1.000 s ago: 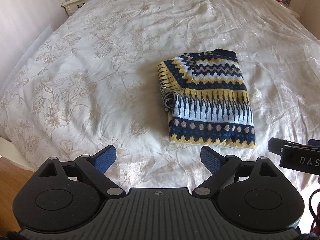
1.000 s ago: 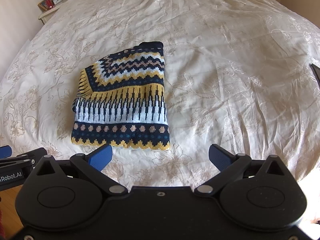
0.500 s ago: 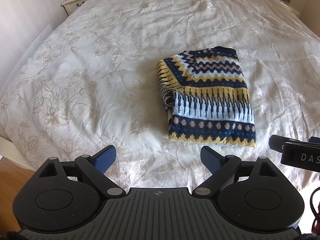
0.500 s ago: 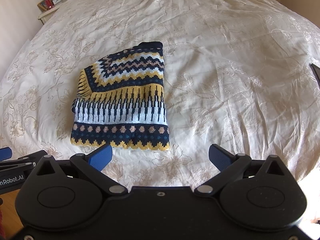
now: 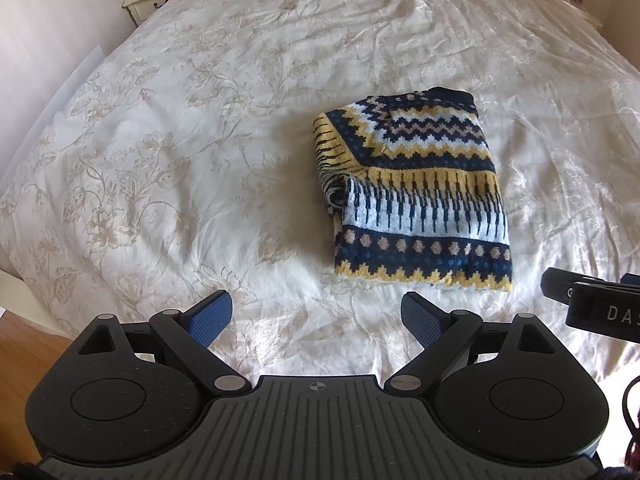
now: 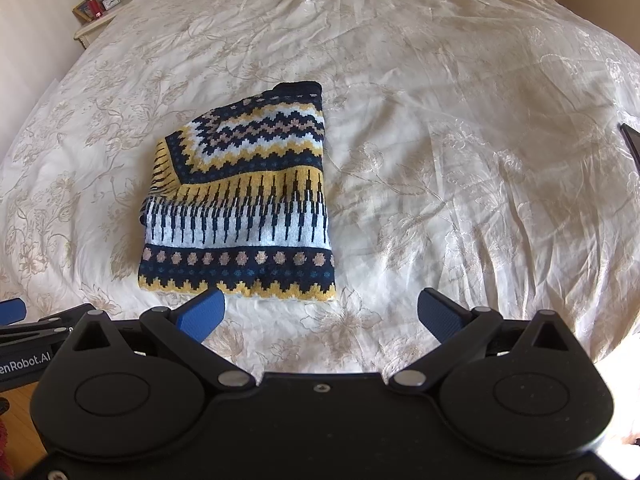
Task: Fold small clothes
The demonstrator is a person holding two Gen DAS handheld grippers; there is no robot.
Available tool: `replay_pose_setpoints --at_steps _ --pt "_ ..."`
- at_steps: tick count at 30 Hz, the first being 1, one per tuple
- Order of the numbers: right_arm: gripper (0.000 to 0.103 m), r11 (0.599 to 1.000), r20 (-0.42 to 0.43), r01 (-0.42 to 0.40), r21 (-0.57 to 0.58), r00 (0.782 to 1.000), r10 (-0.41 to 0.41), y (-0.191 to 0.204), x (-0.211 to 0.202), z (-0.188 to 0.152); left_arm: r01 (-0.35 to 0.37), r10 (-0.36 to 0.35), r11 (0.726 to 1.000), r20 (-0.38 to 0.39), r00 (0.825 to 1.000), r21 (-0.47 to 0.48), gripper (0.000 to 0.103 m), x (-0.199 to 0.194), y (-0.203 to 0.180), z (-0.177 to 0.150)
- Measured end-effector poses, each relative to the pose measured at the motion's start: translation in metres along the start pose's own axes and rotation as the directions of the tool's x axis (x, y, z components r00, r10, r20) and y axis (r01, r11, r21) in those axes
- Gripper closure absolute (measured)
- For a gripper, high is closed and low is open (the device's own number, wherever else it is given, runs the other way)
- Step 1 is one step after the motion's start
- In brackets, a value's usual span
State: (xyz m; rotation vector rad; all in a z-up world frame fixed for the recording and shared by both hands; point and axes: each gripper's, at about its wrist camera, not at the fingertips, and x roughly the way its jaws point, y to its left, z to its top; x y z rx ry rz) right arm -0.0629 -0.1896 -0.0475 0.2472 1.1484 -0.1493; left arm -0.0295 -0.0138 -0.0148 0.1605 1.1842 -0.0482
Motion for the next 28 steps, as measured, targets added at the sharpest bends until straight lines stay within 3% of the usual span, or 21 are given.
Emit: replay_pose_setpoints --at_steps 28 --pt "0.001 1.0 -0.018 0.002 0.008 1.0 -0.002 -0.0009 0.005 -0.0024 0.011 -0.011 1.0 -0.003 1.0 -0.014 0.011 0.0031 0.0001 -0.0005"
